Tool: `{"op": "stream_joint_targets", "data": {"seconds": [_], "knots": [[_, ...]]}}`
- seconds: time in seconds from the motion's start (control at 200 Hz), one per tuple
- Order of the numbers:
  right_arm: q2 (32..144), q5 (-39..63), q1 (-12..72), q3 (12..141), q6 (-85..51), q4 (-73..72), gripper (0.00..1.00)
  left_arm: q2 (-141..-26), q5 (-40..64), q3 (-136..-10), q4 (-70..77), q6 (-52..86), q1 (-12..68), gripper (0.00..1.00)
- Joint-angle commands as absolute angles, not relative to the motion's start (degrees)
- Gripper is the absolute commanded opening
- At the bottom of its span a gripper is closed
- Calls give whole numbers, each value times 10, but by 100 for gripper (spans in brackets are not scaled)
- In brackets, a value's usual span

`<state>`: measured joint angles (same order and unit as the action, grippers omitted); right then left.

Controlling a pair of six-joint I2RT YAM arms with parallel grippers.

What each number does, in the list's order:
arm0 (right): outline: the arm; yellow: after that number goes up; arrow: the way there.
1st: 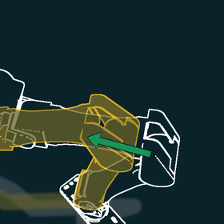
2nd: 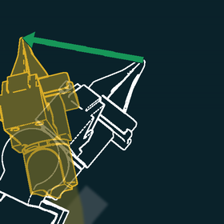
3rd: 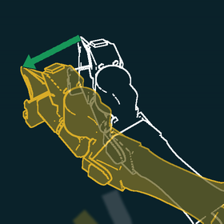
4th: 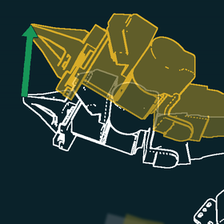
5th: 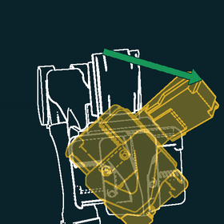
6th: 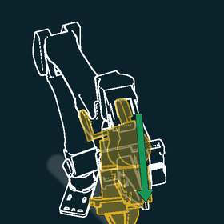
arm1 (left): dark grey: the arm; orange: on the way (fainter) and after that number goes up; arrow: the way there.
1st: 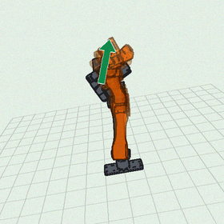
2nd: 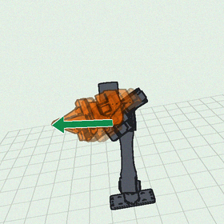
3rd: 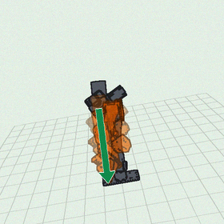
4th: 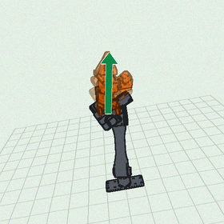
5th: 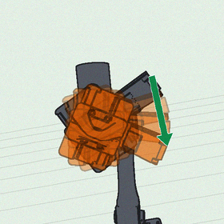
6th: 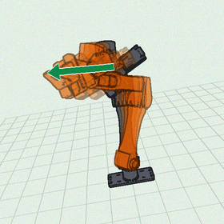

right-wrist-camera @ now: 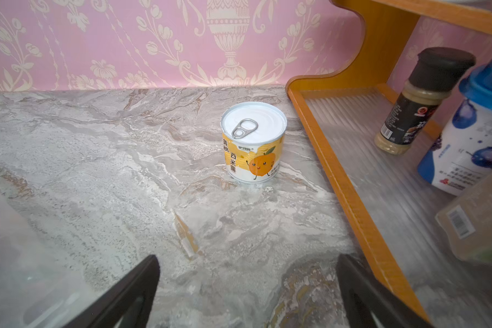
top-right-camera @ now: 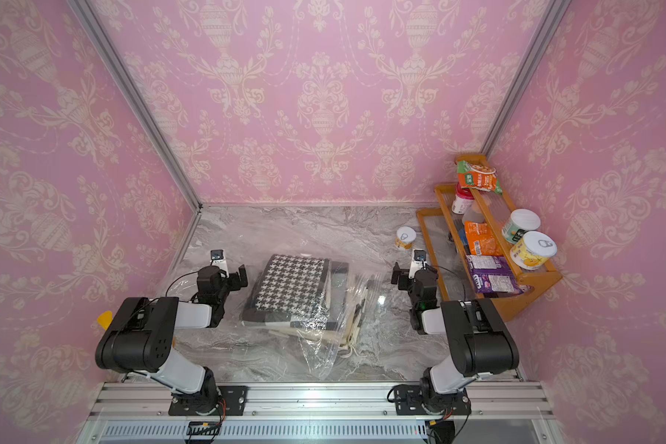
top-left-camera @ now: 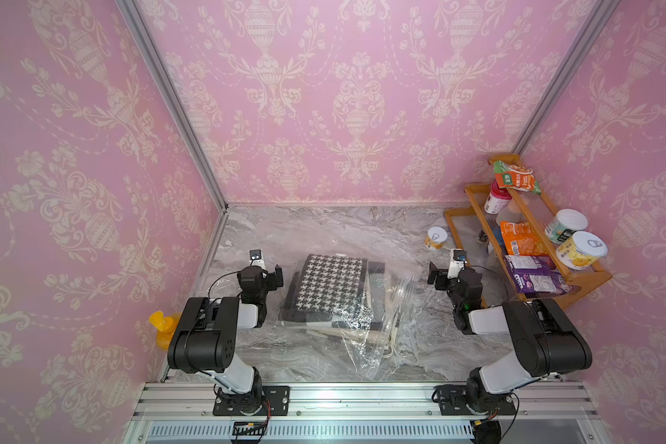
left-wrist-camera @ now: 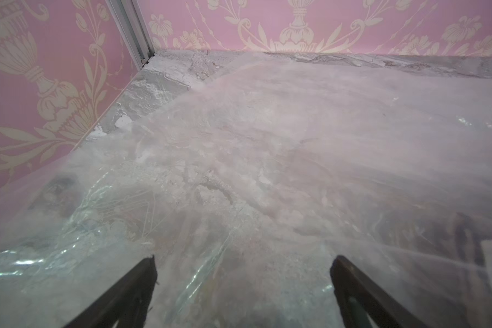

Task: Take the scarf out of the vacuum bag
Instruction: Open the vacuum bag at the center of the board.

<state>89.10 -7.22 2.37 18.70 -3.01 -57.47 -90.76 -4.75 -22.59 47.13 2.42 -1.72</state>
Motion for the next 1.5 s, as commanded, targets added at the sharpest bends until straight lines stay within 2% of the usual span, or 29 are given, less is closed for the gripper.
{"op": "stream_joint_targets", "data": {"seconds": [0.0,0.705,0.835,0.905,1.005,1.11,1.31,1.496], "knots": [[886,-68,22,199,-25,-566,100,-906,-39,-230,472,21,-20,99],[883,-98,24,193,-33,-575,100,-903,-43,-231,468,20,-19,99],[844,-95,28,223,-26,-488,100,-871,-30,-281,356,12,-18,99],[819,-103,31,243,-22,-430,100,-843,-56,-316,269,17,-18,99],[796,-113,41,244,-14,-411,100,-797,-91,-321,236,30,-18,99],[761,-139,56,236,-4,-402,100,-763,-131,-358,159,83,-17,99],[655,-185,77,260,-4,-280,100,-771,-167,-490,-27,186,-13,99],[540,-201,99,294,-27,-138,100,-728,-142,-479,-2,232,3,99]]}}
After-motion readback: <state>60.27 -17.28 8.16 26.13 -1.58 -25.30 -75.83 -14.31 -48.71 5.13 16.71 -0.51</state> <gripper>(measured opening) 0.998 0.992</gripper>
